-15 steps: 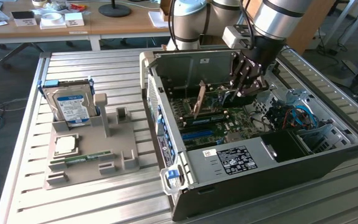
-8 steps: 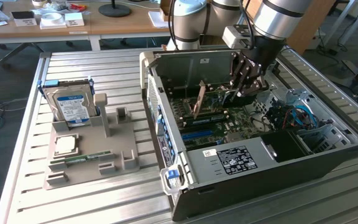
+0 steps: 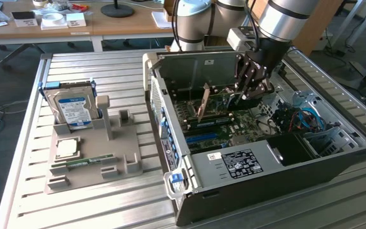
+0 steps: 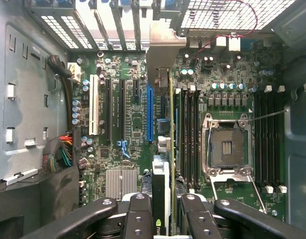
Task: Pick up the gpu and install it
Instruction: 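Insert the gpu into the slot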
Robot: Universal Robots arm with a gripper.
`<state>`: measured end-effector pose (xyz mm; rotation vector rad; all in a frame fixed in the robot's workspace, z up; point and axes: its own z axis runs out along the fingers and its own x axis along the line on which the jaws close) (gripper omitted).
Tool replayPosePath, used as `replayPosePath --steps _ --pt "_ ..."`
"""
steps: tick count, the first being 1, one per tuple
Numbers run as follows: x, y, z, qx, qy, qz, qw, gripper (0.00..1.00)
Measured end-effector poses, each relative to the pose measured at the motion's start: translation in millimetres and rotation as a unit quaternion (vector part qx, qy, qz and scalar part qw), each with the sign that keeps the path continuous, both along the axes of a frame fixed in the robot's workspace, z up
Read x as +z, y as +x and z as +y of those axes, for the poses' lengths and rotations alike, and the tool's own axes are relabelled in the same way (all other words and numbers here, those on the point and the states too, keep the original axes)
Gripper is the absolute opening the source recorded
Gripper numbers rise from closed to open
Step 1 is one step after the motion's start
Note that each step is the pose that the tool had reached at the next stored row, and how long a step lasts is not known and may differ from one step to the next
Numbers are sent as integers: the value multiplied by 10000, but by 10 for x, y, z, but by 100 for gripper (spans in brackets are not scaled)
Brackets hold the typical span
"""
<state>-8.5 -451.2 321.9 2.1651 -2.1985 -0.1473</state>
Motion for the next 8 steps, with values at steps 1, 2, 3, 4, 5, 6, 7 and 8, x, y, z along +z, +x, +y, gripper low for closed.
replayPosePath --steps 1,2,3,4,5,6,7,8 --pt "0 0 0 0 0 0 10000 27" --pt "-4 0 0 0 1 0 10000 27" --pt "-10 0 0 0 2 -1 10000 27" --pt "-14 0 0 0 1 0 10000 27" --pt "-17 0 0 0 0 0 10000 27" --pt "-17 0 0 0 -1 0 10000 27" --pt "-17 0 0 0 -1 0 10000 27" --pt "-18 0 0 0 0 0 10000 27"
